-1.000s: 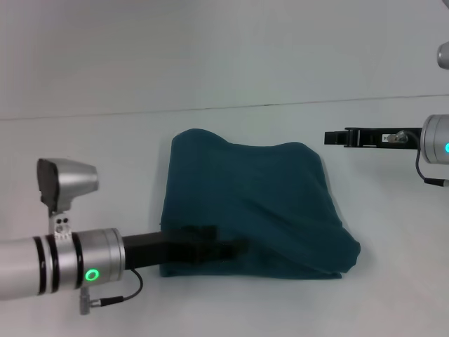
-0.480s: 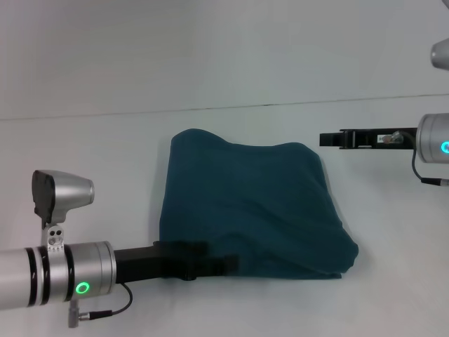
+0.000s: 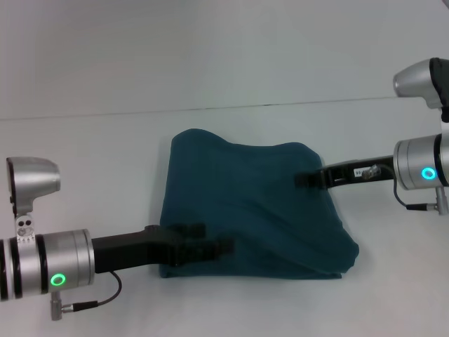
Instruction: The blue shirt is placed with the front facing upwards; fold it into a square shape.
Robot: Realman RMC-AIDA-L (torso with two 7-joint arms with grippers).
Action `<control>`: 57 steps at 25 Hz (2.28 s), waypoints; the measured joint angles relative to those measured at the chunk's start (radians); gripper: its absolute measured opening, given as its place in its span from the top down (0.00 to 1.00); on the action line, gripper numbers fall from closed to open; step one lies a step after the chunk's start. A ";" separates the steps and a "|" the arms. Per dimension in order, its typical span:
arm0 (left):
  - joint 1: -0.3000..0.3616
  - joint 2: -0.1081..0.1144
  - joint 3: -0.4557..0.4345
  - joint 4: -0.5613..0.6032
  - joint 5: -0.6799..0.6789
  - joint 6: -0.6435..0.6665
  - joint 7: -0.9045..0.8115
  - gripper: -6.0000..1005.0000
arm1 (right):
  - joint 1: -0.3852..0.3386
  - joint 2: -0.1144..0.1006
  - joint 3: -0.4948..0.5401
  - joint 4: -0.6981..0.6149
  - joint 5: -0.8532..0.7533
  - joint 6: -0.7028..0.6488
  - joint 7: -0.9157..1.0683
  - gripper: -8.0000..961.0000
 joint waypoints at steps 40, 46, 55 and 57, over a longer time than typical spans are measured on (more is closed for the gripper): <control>-0.009 0.002 -0.011 0.001 -0.001 -0.039 0.003 0.07 | 0.058 0.035 -0.065 0.060 -0.024 0.313 0.055 0.46; -0.009 0.002 -0.011 0.001 -0.001 -0.047 0.003 0.07 | 0.070 0.039 -0.065 0.067 -0.026 0.321 0.056 0.64; -0.009 0.003 -0.011 0.001 0.001 -0.047 0.004 0.07 | 0.080 0.041 -0.065 0.090 -0.027 0.350 0.056 0.84; -0.009 0.003 -0.011 0.001 0.002 -0.047 0.004 0.07 | 0.078 0.042 -0.065 0.093 -0.025 0.358 0.056 0.85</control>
